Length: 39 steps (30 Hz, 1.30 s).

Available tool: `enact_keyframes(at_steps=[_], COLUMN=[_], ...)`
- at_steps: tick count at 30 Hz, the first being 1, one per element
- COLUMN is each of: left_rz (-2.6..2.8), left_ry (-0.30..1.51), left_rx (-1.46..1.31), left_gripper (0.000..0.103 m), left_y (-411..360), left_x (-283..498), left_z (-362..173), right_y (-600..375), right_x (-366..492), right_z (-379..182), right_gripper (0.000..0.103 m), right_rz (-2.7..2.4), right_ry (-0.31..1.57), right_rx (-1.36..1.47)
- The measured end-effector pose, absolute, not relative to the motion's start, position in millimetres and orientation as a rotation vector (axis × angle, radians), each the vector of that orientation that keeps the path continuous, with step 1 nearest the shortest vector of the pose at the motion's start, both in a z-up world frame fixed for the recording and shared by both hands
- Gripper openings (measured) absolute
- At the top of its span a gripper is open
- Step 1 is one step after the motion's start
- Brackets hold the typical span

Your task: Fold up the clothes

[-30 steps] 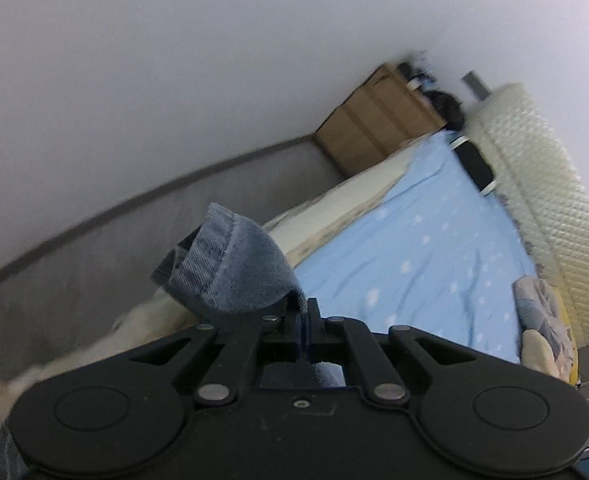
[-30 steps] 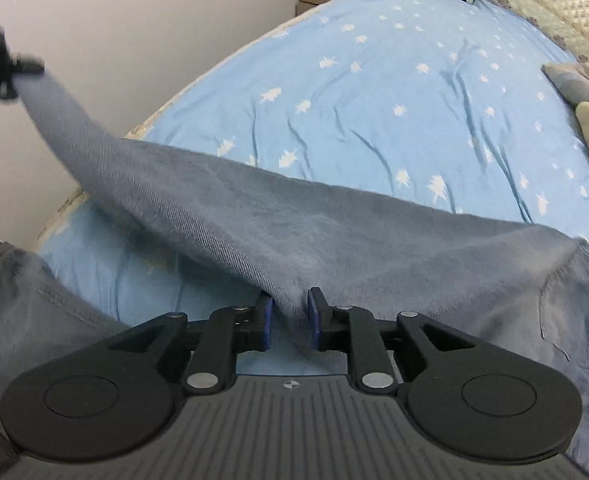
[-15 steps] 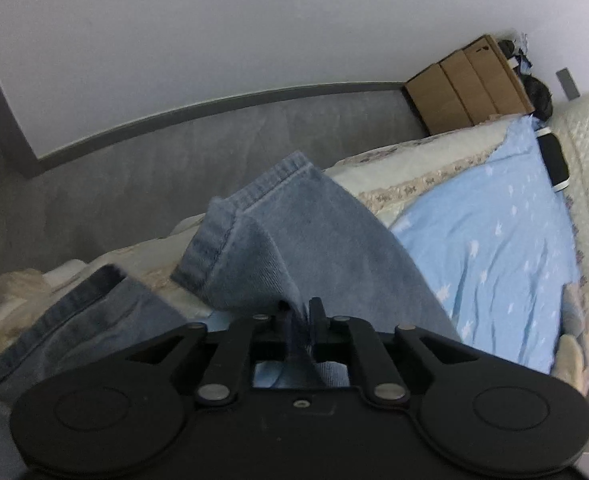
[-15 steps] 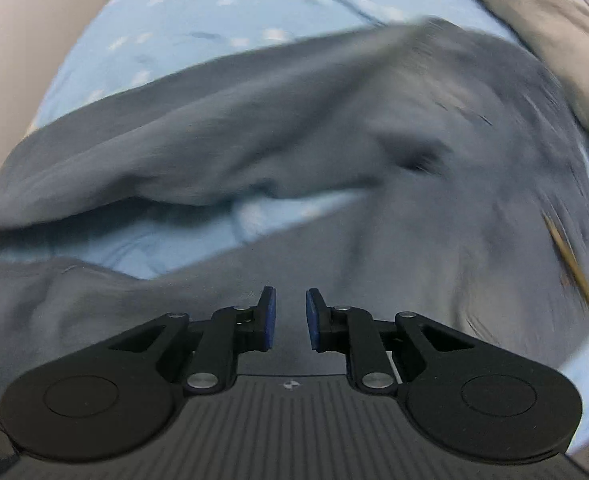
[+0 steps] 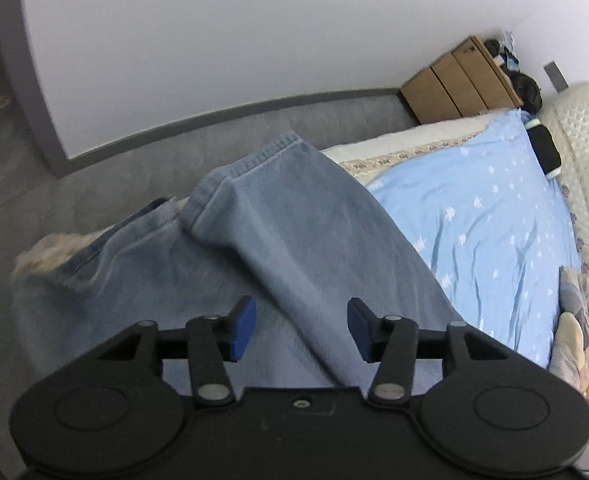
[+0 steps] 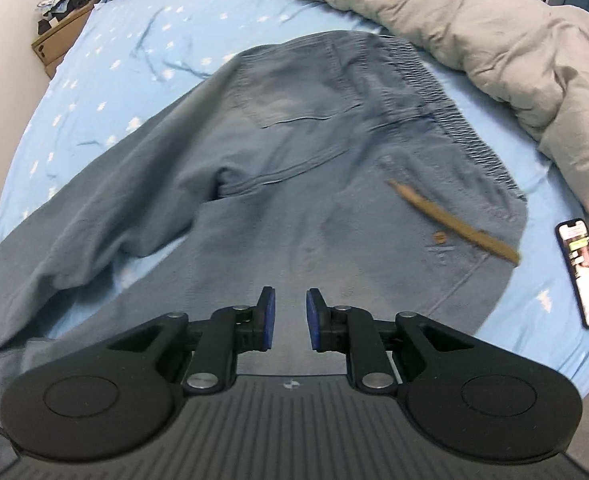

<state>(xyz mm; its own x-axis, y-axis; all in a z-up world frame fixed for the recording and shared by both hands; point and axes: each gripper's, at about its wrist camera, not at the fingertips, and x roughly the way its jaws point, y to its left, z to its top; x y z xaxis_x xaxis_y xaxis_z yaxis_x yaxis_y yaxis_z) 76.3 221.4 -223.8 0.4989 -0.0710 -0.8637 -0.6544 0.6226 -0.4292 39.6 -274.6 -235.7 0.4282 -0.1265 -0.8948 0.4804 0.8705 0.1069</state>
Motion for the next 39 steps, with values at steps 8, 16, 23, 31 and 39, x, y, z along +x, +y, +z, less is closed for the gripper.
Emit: enact_keyframes(at_steps=[8,16,23,31,39], left_rz=[0.566,0.707,0.847,0.957,0.88], left_ry=[0.977,0.896,0.761,0.696,0.783], left_rx=[-0.89,-1.025,-1.198,-1.354,-1.346], left_gripper=[0.054,0.057,0.062,0.063,0.063], left_y=[178.4,172.9,202.7,242.2,254.9], left_x=[8.5,-43.8,-93.1,-135.4,-117.6], left_z=[-209.3,-202.4,-202.9,-232.4,-279.6], right_y=[-328.6,-376.6,-424.5,-465.2,-451.1], right_x=[10.4,-7.8,-26.9,-41.9,-14.6], right_z=[-245.7,-254.1,-267.5,-291.6,-317.5], right_gripper=[0.017,0.017,0.041,0.069,0.052], right_rz=[-0.345,-0.336,-0.466,-0.613,-0.677], right_ry=[1.04,1.068,1.092,1.048,1.138], right_rx=[0.367,0.432,0.641,0.99,1.031])
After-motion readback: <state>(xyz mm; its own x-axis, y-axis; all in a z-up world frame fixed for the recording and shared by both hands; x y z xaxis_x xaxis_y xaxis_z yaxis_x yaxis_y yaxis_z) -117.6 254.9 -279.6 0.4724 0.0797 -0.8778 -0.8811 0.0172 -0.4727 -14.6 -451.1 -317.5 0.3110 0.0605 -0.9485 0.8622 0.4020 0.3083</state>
